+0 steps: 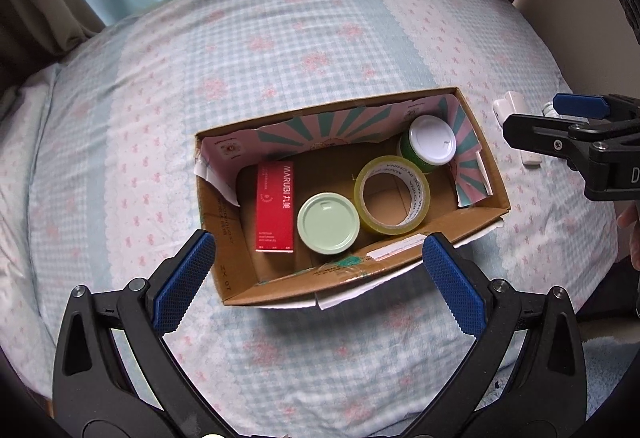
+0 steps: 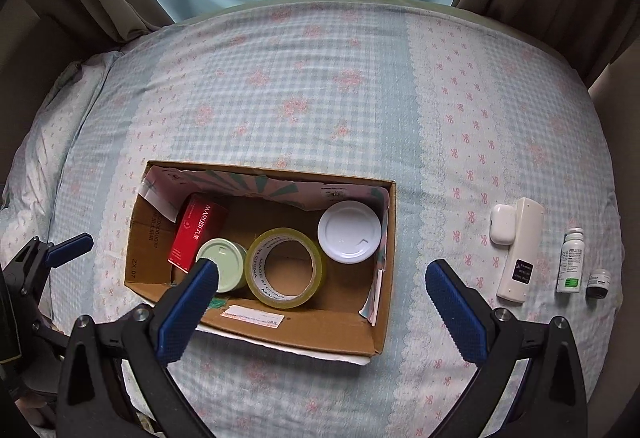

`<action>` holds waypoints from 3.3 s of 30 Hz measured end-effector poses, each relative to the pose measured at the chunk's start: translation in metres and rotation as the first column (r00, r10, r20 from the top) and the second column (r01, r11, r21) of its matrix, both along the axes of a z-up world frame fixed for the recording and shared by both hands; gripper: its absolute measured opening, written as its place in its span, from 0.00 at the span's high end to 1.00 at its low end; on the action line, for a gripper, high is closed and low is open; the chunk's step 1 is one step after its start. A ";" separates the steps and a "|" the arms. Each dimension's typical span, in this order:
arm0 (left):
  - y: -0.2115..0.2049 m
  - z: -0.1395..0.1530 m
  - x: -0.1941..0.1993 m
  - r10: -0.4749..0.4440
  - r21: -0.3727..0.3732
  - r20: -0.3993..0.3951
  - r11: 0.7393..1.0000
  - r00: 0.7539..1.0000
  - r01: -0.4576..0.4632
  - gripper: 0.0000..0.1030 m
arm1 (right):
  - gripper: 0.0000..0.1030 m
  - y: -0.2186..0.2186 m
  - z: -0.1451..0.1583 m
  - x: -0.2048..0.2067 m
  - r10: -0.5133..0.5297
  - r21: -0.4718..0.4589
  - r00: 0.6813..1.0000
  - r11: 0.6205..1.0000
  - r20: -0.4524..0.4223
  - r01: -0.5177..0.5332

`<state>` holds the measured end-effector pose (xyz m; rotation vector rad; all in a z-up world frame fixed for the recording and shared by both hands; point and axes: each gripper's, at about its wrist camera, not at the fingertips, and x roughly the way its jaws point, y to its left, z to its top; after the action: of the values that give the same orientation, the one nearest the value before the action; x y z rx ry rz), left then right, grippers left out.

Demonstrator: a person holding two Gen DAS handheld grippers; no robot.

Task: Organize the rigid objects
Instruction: 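Lower and release the jar and bottle into the cardboard box with both tools, then move both tools toward the remote, white case and small bottles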

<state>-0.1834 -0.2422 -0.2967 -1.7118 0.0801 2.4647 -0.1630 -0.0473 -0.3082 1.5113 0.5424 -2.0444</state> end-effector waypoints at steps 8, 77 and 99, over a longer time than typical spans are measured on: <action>0.008 0.027 0.030 -0.019 0.017 -0.033 1.000 0.999 0.020 0.00 | 0.00 0.029 0.040 0.038 -0.021 0.007 0.998 1.000 -0.054 0.021; 0.456 -0.179 -0.132 -0.023 0.002 0.337 1.000 0.941 0.024 0.05 | 0.12 0.357 -0.075 -0.259 -0.398 0.204 0.901 0.909 0.172 0.363; 0.466 -0.206 -0.143 -0.005 -0.034 0.367 0.999 0.930 0.019 0.47 | 0.53 0.361 -0.139 -0.278 -0.482 0.274 0.826 0.870 0.293 0.410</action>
<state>-0.3268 0.2238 -0.5030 -2.1467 0.0948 2.1011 -0.4408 0.3141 -0.4469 2.2500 0.2644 -2.0096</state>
